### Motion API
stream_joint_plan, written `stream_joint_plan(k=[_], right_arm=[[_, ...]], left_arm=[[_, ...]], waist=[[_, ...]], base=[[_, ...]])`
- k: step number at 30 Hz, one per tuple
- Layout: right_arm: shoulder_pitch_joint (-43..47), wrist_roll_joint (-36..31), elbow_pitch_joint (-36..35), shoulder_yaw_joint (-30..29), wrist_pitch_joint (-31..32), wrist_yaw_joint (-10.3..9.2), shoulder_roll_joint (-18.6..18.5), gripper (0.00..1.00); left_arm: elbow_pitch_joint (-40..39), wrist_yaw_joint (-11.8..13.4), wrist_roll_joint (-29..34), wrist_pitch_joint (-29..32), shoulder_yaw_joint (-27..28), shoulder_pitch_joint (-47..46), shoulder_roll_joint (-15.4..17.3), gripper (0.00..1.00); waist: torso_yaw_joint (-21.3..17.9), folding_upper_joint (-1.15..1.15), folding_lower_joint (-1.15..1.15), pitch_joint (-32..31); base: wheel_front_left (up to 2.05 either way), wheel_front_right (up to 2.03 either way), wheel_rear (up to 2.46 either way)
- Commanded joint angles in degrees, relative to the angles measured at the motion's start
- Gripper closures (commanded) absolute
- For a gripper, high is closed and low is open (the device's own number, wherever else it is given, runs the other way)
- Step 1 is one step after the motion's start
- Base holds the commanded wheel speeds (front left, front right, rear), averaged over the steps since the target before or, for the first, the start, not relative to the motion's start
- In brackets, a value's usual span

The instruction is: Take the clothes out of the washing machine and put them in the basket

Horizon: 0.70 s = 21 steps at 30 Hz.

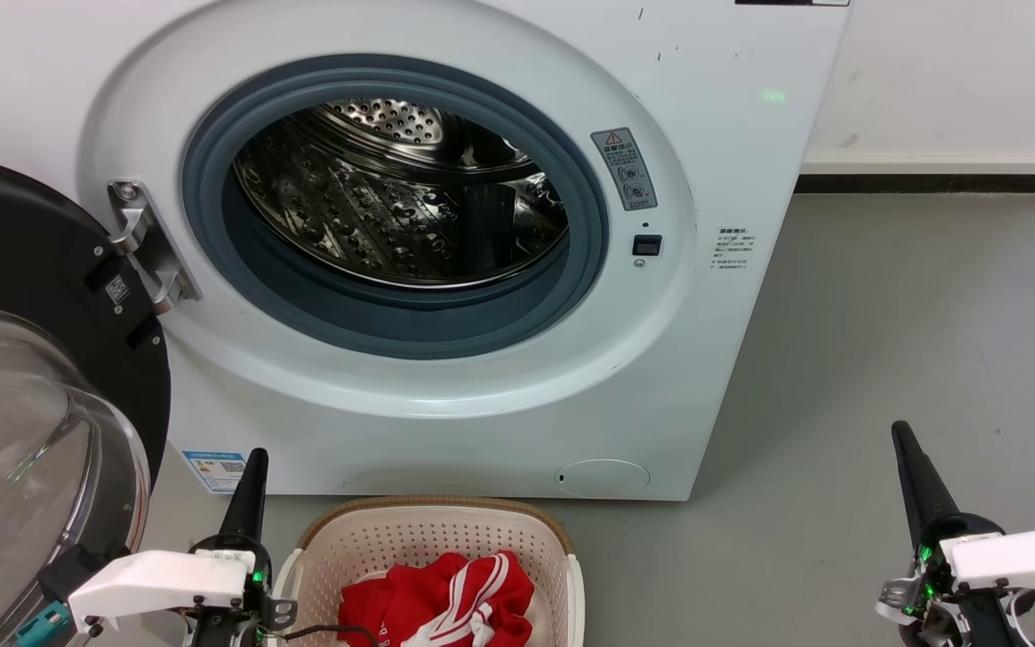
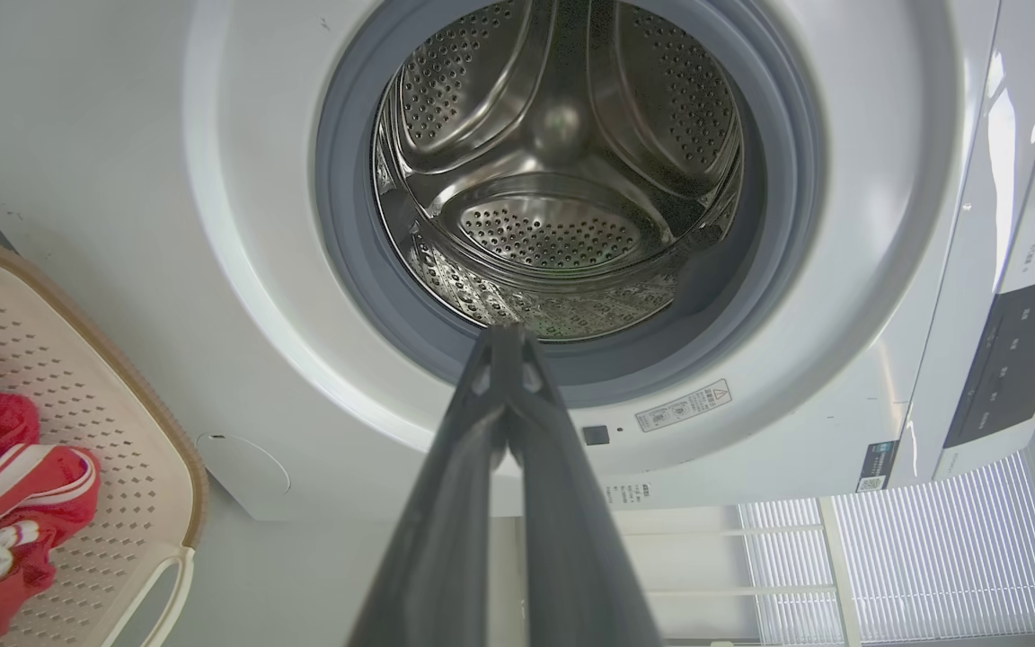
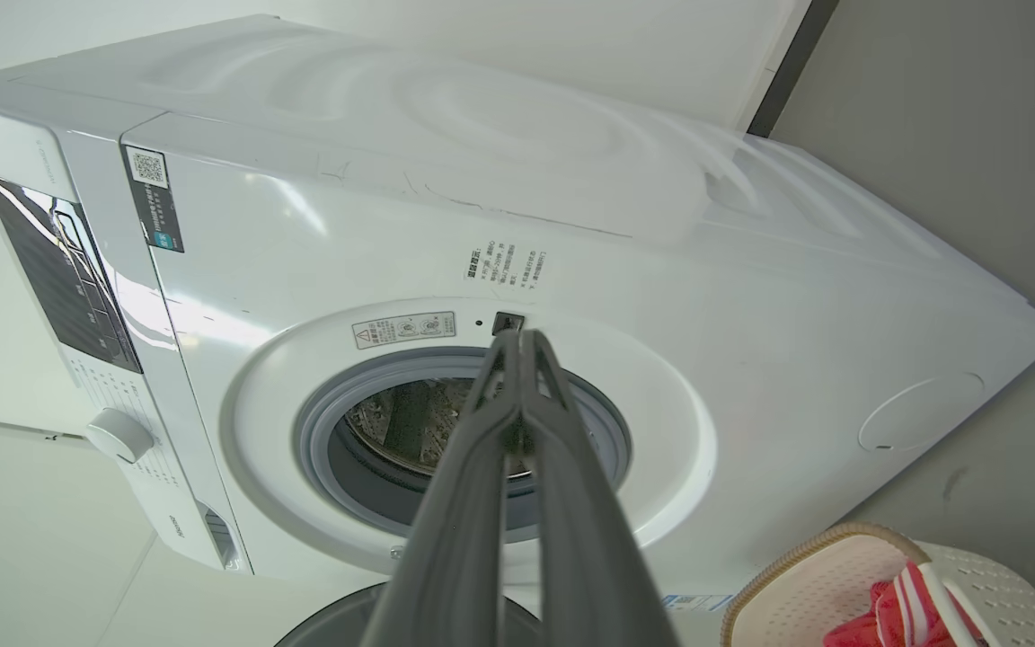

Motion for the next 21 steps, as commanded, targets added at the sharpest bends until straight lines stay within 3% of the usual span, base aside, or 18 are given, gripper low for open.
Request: stream_joint_plan(k=[1, 21], right_arm=[[-1.24, 1.96, 0.12, -0.26, 0.61, 0.01, -0.23, 1.00], [-2.55, 9.88, 1.19, -0.96, 2.92, 0.00, 0.00, 1.00]], left_arm=[[0.05, -0.44, -2.01, 0.54, 0.22, -1.08, -0.03, 1.00], [1.05, -1.16, -10.88, 2.71, 0.92, -2.47, -0.21, 1.00]], waist=[[0.00, 0.00, 0.00, -0.01], [0.00, 0.00, 0.00, -0.07]], base=[[0.00, 0.00, 0.00], [0.00, 0.00, 0.00]])
